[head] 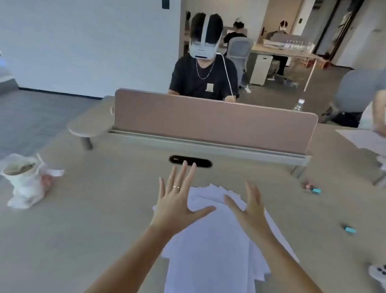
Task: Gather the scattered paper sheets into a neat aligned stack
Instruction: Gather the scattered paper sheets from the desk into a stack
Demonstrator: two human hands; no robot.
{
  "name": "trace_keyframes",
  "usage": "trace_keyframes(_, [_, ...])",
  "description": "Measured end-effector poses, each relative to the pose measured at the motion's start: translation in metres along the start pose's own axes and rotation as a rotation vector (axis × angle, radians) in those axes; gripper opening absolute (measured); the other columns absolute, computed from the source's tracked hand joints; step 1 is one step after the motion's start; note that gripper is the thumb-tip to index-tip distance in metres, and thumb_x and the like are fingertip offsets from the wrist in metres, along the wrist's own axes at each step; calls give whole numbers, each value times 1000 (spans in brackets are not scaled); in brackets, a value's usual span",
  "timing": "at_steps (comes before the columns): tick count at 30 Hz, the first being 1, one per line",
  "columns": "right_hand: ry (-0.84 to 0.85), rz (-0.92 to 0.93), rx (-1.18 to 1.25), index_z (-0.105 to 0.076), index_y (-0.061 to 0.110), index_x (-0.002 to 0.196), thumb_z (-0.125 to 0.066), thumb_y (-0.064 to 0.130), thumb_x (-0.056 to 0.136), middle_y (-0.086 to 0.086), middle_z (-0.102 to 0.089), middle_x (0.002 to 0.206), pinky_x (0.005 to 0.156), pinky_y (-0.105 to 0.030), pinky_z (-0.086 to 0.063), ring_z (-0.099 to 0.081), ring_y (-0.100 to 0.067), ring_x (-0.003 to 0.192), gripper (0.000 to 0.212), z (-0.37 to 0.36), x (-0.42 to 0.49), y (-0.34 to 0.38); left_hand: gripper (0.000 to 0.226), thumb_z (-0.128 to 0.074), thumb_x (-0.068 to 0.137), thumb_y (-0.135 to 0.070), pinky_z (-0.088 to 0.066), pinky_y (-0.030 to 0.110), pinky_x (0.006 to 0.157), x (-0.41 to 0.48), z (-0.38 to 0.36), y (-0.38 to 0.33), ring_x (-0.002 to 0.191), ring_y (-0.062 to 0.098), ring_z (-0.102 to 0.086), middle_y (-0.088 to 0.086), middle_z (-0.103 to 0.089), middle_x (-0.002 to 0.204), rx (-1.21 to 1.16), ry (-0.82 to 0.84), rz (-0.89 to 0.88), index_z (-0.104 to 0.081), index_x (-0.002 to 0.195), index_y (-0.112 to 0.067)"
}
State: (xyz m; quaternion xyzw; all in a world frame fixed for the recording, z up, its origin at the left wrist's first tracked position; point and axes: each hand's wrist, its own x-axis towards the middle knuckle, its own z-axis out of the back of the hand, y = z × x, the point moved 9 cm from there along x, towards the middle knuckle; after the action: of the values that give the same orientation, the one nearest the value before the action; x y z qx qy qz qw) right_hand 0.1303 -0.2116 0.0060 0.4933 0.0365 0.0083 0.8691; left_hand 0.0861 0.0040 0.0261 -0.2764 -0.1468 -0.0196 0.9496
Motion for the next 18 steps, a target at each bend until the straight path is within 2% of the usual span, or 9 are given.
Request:
trace_keyframes(2, [22, -86, -145, -10, 35, 163, -59, 68, 87, 2, 2, 173, 122, -51, -20, -4, -27, 159, 96, -9, 6, -35, 118, -28, 70, -105, 3, 65, 131, -6, -39, 3, 168, 20, 15, -14, 13, 180, 24, 47, 0, 29, 158, -51])
trace_keyframes(5, [126, -166, -353, -1, 32, 164, -50, 73, 89, -10, 8, 172, 125, -53, -9, 5, -33, 159, 99, -30, 8, -88, 119, -22, 65, -108, 10, 70, 128, -16, -97, 22, 168, 24, 17, -11, 14, 181, 120, 65, 4, 37, 154, -54])
trace_keyframes(8, [172, -162, -560, 2, 28, 165, -42, 81, 87, -15, 6, 172, 125, -53, -3, 5, -36, 158, 104, -40, -2, -128, 128, -25, 64, -108, 10, 70, 128, -34, -135, 33, 168, 27, 17, -10, 13, 182, 138, 87, 1, 22, 166, -46])
trace_keyframes(11, [109, -103, -648, -20, 18, 161, -42, 84, 83, -17, -14, 168, 124, -57, -4, -5, -36, 156, 105, -41, -17, -148, 132, -31, 62, -108, 6, 68, 130, -53, -157, 38, 169, 27, 12, -11, 7, 183, 144, 154, 39, 7, 171, -44])
trace_keyframes(14, [31, -45, -707, -47, 16, 146, -43, 84, 80, -12, -31, 157, 121, -57, -8, -16, -35, 150, 95, -39, -33, -152, 131, -29, 61, -109, 4, 65, 131, -71, -163, 36, 169, 27, 4, -10, -4, 183, 198, 221, 57, -6, 172, -44])
trace_keyframes(16, [7, -60, -793, -59, 11, 131, -41, 84, 82, -11, -40, 147, 114, -49, -21, -28, -33, 141, 90, -37, -42, -150, 122, -32, 69, -104, 5, 64, 131, -77, -162, 36, 169, 27, 2, -9, -11, 183, 237, 265, 73, -11, 171, -42])
trace_keyframes(18, [-21, -37, -765, -64, 10, 109, -46, 79, 85, -10, -47, 137, 102, -45, -29, -35, -32, 132, 75, -37, -47, -143, 113, -38, 76, -100, 5, 63, 130, -83, -161, 34, 169, 25, -1, -8, -16, 182, 251, 269, 77, -17, 171, -41])
